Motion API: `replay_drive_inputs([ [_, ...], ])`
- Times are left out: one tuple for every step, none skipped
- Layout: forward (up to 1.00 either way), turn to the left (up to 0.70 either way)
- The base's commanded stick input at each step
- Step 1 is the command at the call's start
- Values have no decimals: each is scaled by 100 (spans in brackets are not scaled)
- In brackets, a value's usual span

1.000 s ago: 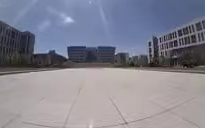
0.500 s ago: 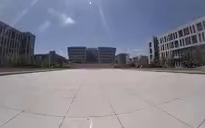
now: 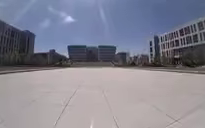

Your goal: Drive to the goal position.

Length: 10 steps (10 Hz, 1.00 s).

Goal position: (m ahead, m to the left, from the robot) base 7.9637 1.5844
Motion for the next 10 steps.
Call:
replay_drive_inputs([
  [100, 0],
  [100, 0],
  [100, 0],
  [100, 0],
  [100, 0],
  [100, 0],
  [100, 0],
  [100, 0],
  [100, 0],
  [100, 0],
])
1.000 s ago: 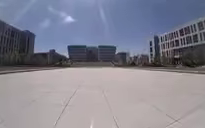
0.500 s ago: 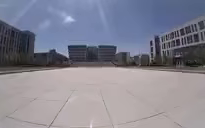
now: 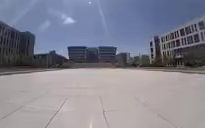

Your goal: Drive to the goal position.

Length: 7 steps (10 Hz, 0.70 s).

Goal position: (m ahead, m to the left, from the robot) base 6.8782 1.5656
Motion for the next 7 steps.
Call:
replay_drive_inputs([
  [100, 0],
  [100, 0],
  [100, 0],
  [100, 0],
  [100, 0],
  [100, 0],
  [100, 0],
])
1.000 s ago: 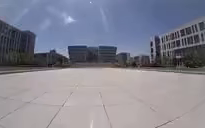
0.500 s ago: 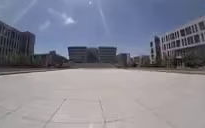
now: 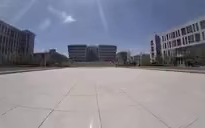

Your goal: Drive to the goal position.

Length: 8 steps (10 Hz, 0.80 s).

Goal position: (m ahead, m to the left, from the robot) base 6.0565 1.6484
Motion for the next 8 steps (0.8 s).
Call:
replay_drive_inputs([
  [100, 0],
  [100, 0],
  [100, 0],
  [100, 0],
  [100, 0],
  [100, 0],
  [100, 0],
  [100, 0],
])
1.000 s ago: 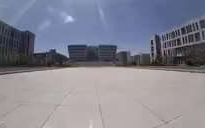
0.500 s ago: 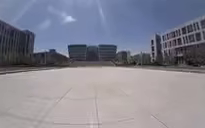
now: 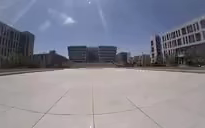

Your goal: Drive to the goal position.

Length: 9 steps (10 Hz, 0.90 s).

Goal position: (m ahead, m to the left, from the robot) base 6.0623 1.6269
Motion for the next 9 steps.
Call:
replay_drive_inputs([
  [100, 0],
  [100, 0],
  [100, 0],
  [100, 0],
  [100, 0],
  [100, 0],
  [100, 0],
  [100, 0],
  [100, 0],
])
